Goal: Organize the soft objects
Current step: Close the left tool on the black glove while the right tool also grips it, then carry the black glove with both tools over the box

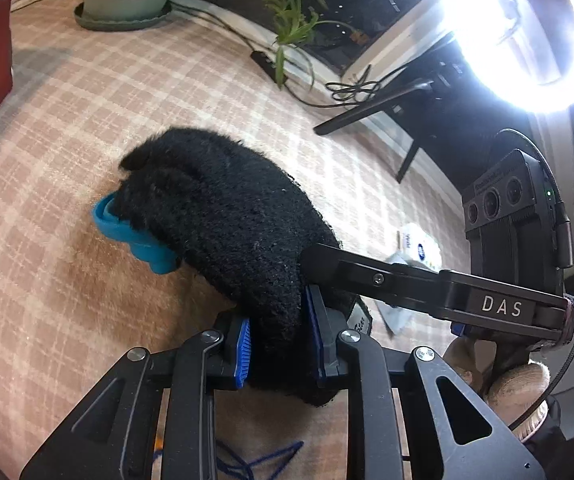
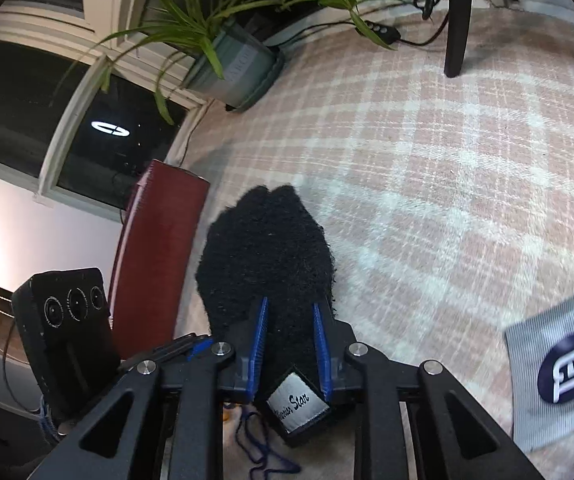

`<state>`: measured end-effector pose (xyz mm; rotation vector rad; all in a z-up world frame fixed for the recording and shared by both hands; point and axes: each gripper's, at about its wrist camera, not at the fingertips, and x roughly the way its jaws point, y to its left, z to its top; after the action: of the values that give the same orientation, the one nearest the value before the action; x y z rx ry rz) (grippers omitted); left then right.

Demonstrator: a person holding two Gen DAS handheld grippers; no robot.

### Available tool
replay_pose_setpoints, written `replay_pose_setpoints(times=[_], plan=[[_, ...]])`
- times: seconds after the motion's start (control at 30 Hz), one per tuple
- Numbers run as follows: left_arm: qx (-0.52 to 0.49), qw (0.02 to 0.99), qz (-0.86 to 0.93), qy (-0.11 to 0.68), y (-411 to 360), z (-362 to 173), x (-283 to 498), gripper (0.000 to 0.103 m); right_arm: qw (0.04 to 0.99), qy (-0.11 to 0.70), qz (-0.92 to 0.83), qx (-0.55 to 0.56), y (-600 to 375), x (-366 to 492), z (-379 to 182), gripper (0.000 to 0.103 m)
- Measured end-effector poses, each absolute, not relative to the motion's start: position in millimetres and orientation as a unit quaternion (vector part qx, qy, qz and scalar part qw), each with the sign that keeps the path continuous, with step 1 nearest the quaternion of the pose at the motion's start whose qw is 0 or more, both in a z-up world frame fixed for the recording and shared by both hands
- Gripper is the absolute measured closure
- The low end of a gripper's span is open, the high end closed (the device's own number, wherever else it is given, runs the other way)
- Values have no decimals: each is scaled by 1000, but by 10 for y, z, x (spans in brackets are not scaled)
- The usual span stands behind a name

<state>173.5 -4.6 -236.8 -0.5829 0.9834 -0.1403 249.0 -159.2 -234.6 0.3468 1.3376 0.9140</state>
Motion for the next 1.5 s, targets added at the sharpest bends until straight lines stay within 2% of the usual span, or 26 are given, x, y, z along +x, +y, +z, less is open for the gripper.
replay_pose_setpoints(times=[0.47,0.9,1.2,1.5], plan=[[-260,871,-100,404,58,-1745,1299,83,703,540,436,154,-1511,2099,-1483,83],[-256,900,-89,340,727,-1122,717,83,706,498,487,131,-701,1692,-816,83],[-265,910,-53,313,1379,-979,315,83,693,486,524,96,161,1419,-651,83],[-276,911,-8,307,2023,-1012,12,83,673,489,550,70,990,1177,-717,83]])
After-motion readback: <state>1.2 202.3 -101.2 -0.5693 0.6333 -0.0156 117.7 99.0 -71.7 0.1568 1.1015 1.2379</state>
